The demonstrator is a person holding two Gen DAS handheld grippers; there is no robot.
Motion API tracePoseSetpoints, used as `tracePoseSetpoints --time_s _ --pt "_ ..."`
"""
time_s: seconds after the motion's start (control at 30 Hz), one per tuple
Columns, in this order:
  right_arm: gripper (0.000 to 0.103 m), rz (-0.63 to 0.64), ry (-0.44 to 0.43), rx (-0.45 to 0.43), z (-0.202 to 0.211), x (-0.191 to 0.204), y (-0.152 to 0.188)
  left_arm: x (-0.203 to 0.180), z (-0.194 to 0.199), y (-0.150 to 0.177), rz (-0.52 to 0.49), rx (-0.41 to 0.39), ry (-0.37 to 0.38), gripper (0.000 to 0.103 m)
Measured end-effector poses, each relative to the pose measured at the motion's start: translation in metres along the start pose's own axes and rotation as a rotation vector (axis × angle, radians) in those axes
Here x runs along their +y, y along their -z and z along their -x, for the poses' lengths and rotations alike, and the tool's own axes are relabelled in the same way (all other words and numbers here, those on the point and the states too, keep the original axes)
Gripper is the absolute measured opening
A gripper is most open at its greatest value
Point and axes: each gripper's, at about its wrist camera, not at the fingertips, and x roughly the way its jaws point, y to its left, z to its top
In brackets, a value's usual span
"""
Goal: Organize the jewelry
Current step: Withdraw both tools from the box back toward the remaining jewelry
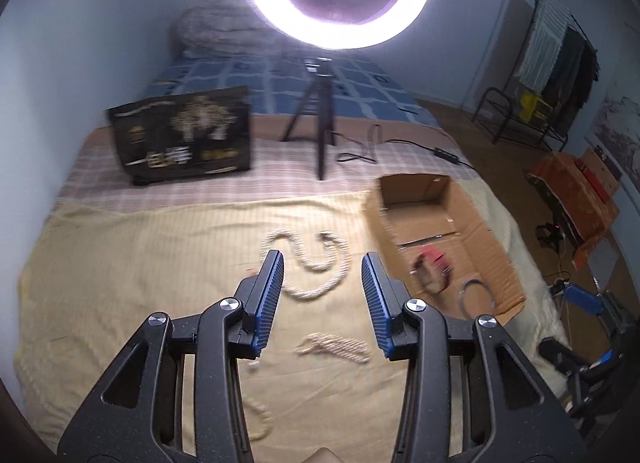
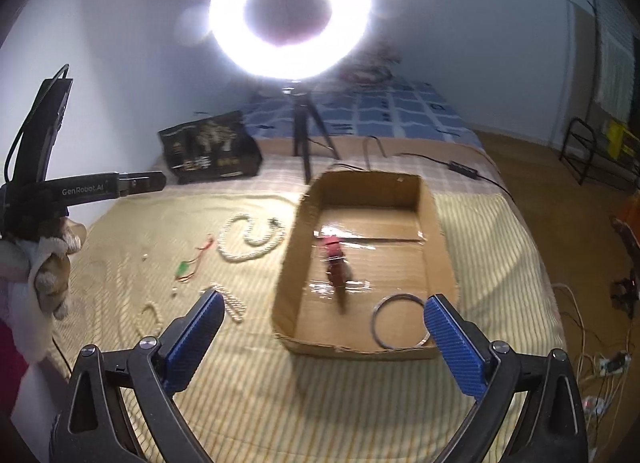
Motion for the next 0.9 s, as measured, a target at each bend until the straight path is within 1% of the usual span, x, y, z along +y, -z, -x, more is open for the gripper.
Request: tracePoseSetpoints --time_s 0.1,0.17,0.27,0.43,0.53,0.67,0.9 --pt "0.101 0.041 -0.018 -0.015 0.003 0.014 0.000 0.026 0.014 0.009 0.029 -0.005 -0.021 0.041" --pt "0.101 0.067 -0.028 -0.007 0.002 0.022 0.001 0.039 0.021 0.017 0.038 -0.006 -0.036 0.041" --pt "0.098 0.097 -0.051 0.020 -0.005 0.031 0.000 0.058 0.031 0.032 0.044 -0.004 -0.060 0.041" --pt "0.095 0.147 -0.071 0.076 -0.018 0.047 0.000 0.082 0.038 0.059 0.067 0.037 -0.078 0.041" --pt "0.091 0.163 -0.091 0.099 -0.025 0.055 0.000 0.090 0.037 0.074 0.079 0.066 -0.079 0.041" --pt "0.086 0.190 -0.120 0.141 -0.036 0.067 0.000 0.099 0.028 0.095 0.104 0.124 -0.068 0.041" --pt "0.082 0.300 -0.141 0.199 -0.062 0.094 0.002 0.109 0.012 0.121 0.148 0.197 -0.049 0.041"
